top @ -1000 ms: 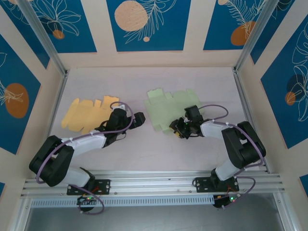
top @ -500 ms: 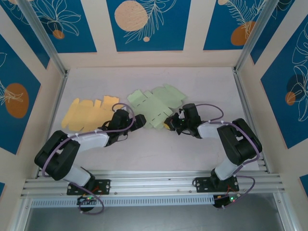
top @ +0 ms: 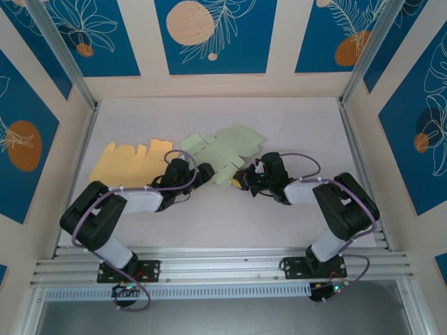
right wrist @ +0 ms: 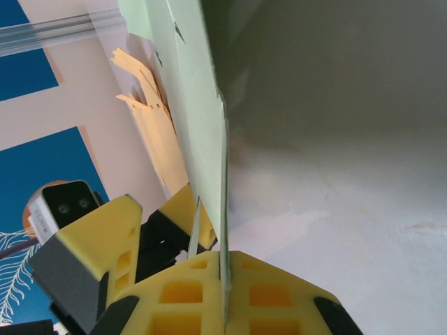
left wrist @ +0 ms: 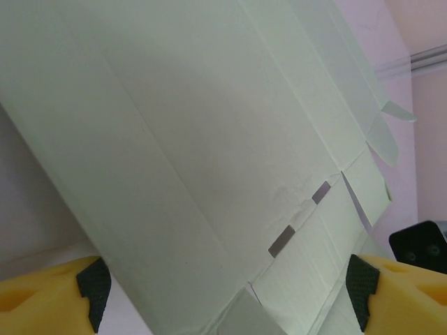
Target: Fold the paper box
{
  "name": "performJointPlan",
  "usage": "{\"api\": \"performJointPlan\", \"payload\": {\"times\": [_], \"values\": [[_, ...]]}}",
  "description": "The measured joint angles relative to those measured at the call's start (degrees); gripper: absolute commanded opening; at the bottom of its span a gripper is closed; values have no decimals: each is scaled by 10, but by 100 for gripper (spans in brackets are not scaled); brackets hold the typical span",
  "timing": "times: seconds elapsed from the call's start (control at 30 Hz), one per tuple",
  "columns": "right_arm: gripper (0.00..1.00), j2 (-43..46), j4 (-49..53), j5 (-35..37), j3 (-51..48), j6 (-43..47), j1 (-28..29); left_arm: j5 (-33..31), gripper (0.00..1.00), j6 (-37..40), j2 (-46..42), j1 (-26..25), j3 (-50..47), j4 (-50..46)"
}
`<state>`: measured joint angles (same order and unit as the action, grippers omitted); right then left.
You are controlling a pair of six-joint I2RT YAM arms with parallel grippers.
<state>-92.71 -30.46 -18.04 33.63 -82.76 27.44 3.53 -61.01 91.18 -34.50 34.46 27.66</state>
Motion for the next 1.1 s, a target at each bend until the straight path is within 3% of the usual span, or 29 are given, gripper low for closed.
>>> {"api": "performJointPlan", "payload": {"times": [0.07,0.23,0.37,0.6,1.0,1.07,1.1], "values": [[0,3,0,0,0,0,0,3,76,-10,8,0,0,9],[0,14,3,1,0,0,0,4,50,-26,16,0,0,28],[0,21,11,7,-1,3,0,-3,47,-29,16,0,0,30],[0,48,33,14,-16,12,0,-22,50,-29,15,4,-1,30],[1,59,55,18,-19,25,0,-24,10,-24,16,18,-2,33],[7,59,62,21,-19,30,0,-19,4,-18,15,18,1,32],[15,59,69,24,-19,34,2,-16,3,-14,15,18,6,28]]}}
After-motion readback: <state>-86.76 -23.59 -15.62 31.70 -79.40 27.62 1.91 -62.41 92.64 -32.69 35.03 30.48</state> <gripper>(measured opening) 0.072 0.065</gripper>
